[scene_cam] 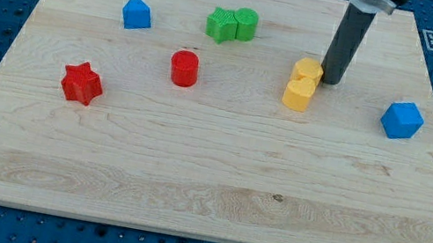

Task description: Nudge the red circle a bit down

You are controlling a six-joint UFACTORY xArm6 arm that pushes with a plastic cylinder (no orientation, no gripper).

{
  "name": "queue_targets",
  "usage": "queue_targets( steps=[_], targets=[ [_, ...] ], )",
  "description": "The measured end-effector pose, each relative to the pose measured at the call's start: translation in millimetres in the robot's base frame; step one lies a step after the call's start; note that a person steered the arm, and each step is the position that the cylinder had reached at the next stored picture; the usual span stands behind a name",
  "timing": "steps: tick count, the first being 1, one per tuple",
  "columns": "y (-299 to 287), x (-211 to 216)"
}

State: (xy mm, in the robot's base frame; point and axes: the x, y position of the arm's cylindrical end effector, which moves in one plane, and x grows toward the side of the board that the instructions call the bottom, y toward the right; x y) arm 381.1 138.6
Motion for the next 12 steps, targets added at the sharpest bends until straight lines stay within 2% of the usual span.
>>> queue_targets(
  steps=[2,4,5,6,9,11,12],
  targets=[
    [38,-6],
    [19,102],
    [-29,152],
    [-86,142],
    [-89,14],
    [-197,80],
    [-172,53]
  ],
)
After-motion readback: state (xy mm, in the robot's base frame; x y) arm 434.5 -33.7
